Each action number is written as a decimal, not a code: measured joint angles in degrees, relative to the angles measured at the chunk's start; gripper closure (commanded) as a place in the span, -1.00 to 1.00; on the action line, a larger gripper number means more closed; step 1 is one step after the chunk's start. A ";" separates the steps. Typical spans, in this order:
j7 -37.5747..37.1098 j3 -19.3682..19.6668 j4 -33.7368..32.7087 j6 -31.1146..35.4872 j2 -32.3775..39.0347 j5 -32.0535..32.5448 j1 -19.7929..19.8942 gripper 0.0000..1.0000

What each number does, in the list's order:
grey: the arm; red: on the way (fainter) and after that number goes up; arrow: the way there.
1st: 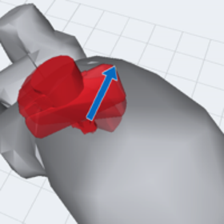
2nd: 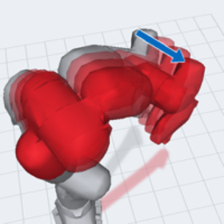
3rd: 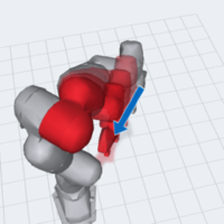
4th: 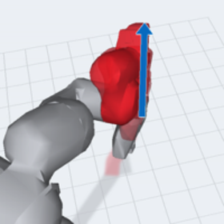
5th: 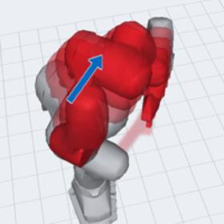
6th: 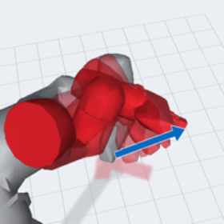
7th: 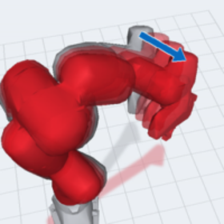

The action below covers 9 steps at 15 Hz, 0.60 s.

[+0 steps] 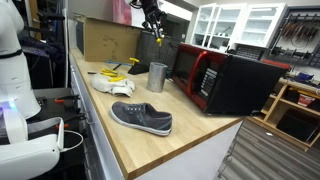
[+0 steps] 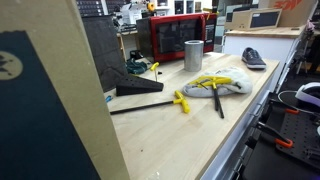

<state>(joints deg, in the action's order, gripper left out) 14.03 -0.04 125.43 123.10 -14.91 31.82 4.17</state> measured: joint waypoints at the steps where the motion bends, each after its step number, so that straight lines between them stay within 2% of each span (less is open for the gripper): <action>1: -1.91 -0.05 -0.35 -0.03 0.49 2.44 0.06 0.92; 4: -5.76 -0.05 -0.75 -0.03 2.10 6.77 0.04 0.92; 9: -7.83 -0.05 -2.12 0.28 6.67 4.65 -0.71 0.92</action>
<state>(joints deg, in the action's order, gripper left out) 6.21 -0.09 123.32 123.38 -8.24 36.47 3.46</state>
